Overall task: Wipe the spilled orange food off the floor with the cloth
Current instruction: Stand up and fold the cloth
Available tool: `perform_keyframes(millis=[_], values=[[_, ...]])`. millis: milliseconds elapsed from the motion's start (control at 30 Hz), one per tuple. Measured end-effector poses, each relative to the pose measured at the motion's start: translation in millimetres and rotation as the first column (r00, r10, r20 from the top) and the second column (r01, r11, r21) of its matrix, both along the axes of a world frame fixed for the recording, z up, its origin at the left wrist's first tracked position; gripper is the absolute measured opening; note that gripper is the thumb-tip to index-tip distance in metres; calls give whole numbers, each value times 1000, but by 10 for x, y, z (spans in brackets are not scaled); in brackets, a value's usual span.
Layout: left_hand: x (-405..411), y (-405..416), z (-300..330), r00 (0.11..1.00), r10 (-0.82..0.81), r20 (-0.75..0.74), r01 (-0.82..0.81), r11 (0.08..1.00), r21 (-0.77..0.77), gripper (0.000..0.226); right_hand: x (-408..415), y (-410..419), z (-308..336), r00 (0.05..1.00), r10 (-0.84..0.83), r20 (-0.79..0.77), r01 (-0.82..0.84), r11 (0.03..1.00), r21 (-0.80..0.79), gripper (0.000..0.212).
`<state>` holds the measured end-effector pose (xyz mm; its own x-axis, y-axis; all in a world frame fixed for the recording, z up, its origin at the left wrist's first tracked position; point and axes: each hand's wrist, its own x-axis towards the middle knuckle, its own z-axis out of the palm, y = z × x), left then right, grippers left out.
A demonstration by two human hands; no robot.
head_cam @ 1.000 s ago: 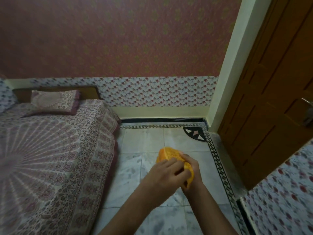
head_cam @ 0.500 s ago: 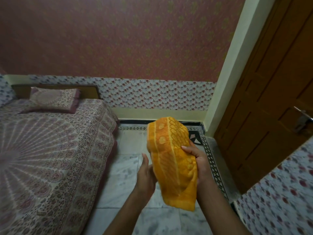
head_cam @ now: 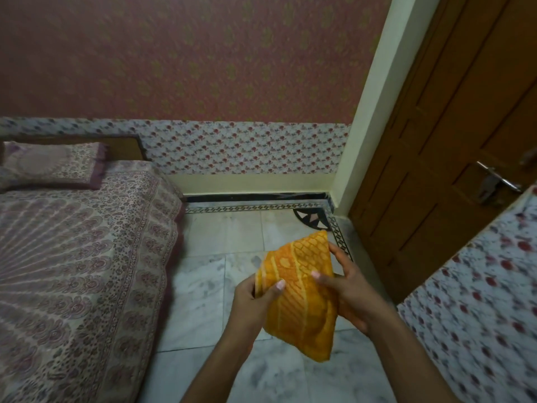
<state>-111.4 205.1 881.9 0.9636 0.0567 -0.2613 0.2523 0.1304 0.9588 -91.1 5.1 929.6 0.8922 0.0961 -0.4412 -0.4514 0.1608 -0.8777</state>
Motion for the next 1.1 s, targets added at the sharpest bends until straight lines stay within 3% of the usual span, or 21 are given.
perform_keyframes(millis=[100,200,300,467,600,667,767,900,1000,1100], values=[[20,40,-76,996,91,-20,-90,995,49,38,-57,0,-112,1000,-9,23,13,988,-154,96],[-24,100,-116,995,93,27,-95,994,54,64,-124,30,-160,984,-89,157,121,971,-205,101],[-26,156,-122,984,5,176,-28,991,127,79,-172,13,-159,962,-32,272,107,957,-269,101],[16,195,-80,946,-97,310,-15,939,343,63,-224,12,-176,901,71,428,208,796,-569,69],[-4,174,37,912,-96,400,-113,876,468,51,-257,92,-136,922,168,348,135,705,-697,78],[12,153,59,897,-85,434,-165,846,507,40,-251,119,-132,918,243,313,111,602,-791,77],[16,180,42,881,-106,461,-209,786,582,29,-289,166,-129,887,273,371,186,524,-831,44],[16,247,-31,844,-280,457,-50,808,587,27,-415,80,-164,851,284,442,232,552,-801,23],[-67,177,38,849,-345,400,60,815,576,28,-513,-39,-92,862,240,447,152,717,-680,18],[-266,52,166,863,-329,384,154,895,420,42,-713,-210,-17,856,149,495,176,816,-550,16]])
